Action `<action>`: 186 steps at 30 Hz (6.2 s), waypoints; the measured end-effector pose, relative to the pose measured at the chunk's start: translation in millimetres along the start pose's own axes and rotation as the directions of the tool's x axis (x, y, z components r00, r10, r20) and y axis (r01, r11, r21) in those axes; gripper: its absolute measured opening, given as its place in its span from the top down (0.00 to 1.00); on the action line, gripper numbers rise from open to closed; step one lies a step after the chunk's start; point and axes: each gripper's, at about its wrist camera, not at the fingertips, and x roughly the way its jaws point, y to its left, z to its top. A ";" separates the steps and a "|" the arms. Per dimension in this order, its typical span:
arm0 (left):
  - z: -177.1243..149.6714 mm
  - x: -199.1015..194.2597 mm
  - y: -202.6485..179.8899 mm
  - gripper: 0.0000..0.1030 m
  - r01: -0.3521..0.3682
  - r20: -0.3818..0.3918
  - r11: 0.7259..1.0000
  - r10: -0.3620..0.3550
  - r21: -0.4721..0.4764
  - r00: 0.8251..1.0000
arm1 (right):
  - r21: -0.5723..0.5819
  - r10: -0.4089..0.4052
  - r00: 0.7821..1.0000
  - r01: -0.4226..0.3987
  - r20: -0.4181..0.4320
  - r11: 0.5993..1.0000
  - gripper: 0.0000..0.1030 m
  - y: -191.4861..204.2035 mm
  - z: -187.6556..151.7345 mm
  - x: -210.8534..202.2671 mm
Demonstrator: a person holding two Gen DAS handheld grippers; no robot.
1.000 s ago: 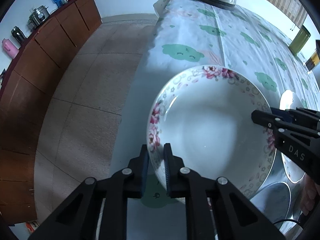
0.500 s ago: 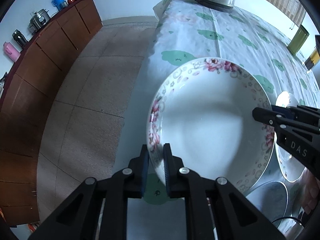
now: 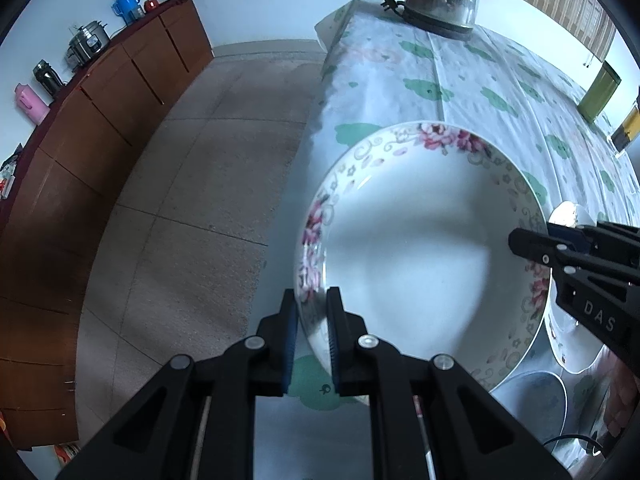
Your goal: Organize plates and bowls
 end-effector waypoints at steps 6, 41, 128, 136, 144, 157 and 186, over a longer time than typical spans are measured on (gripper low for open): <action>-1.4 -4.5 -3.2 0.89 0.001 0.001 1.000 -0.001 0.002 1.000 | 0.015 0.009 1.000 -0.009 0.003 1.000 0.81 -2.1 -2.4 -8.2; -40.3 -43.4 -40.0 0.89 -0.004 0.022 1.000 0.003 0.030 1.000 | 0.030 -0.003 1.000 0.003 0.008 1.000 0.81 -15.6 -61.2 -57.5; -120.7 -50.6 -76.1 0.89 -0.032 -0.053 0.993 0.038 0.110 0.998 | 0.048 0.012 0.997 -0.008 -0.078 0.999 0.81 -14.0 -174.8 -60.1; -124.4 -45.9 -77.9 0.89 -0.029 -0.068 0.993 0.036 0.110 0.997 | 0.047 0.012 0.996 -0.008 -0.088 0.999 0.81 -16.0 -179.7 -57.6; -125.7 -41.9 -79.1 0.89 -0.019 -0.081 0.994 0.029 0.112 0.996 | 0.046 0.005 0.996 0.000 -0.094 0.999 0.81 -16.3 -180.3 -56.0; -128.1 -36.7 -82.4 0.89 -0.018 -0.097 0.992 0.030 0.125 0.995 | 0.036 -0.010 0.994 0.014 -0.107 0.999 0.81 -16.3 -180.7 -53.4; -129.7 -31.4 -83.2 0.89 -0.040 -0.087 0.987 0.054 0.153 0.995 | -0.122 -0.145 0.986 0.134 -0.087 0.983 0.79 3.9 -185.8 -48.7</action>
